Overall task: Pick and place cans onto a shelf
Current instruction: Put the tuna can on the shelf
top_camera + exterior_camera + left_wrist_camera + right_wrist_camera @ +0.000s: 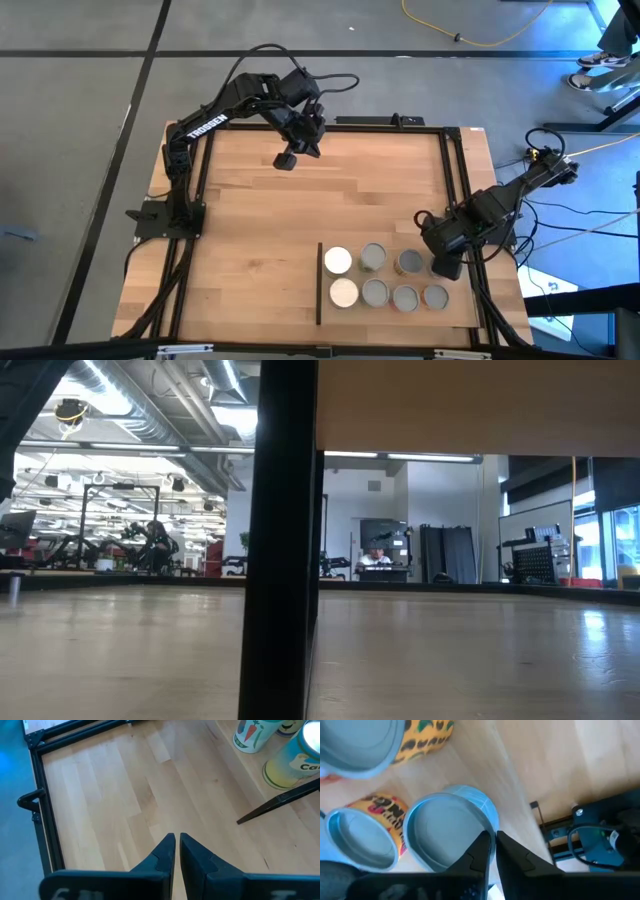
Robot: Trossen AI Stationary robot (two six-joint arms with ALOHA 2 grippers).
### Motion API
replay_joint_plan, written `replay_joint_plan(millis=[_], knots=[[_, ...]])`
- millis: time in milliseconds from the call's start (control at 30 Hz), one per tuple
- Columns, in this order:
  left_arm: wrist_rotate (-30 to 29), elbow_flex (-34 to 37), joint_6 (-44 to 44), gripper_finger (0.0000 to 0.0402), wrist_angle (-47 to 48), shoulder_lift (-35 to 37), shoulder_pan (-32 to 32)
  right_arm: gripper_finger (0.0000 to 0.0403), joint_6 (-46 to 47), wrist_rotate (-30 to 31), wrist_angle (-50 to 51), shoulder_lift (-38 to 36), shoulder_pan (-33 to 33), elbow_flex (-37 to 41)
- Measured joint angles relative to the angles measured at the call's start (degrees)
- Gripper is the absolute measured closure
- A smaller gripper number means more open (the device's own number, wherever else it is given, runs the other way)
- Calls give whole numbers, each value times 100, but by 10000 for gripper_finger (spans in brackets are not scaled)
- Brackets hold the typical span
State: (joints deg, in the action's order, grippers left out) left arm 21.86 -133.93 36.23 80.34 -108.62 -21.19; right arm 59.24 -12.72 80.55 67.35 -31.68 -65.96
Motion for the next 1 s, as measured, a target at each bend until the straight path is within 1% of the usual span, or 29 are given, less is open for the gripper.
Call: replay_joint_plan(millis=[100,200,300,600,1000], knots=[[-15,0,-4,383,1,0,0,369,23,-15,109,-1,0,-180],[-15,0,-6,383,2,0,0,369,-22,360,112,-4,0,-433],[-15,0,-13,383,4,0,0,369,-189,558,26,-7,0,-572],[-15,0,-15,383,4,0,0,379,-275,560,185,7,0,-574],[-15,0,-11,383,7,0,0,375,-267,622,202,7,0,-574]])
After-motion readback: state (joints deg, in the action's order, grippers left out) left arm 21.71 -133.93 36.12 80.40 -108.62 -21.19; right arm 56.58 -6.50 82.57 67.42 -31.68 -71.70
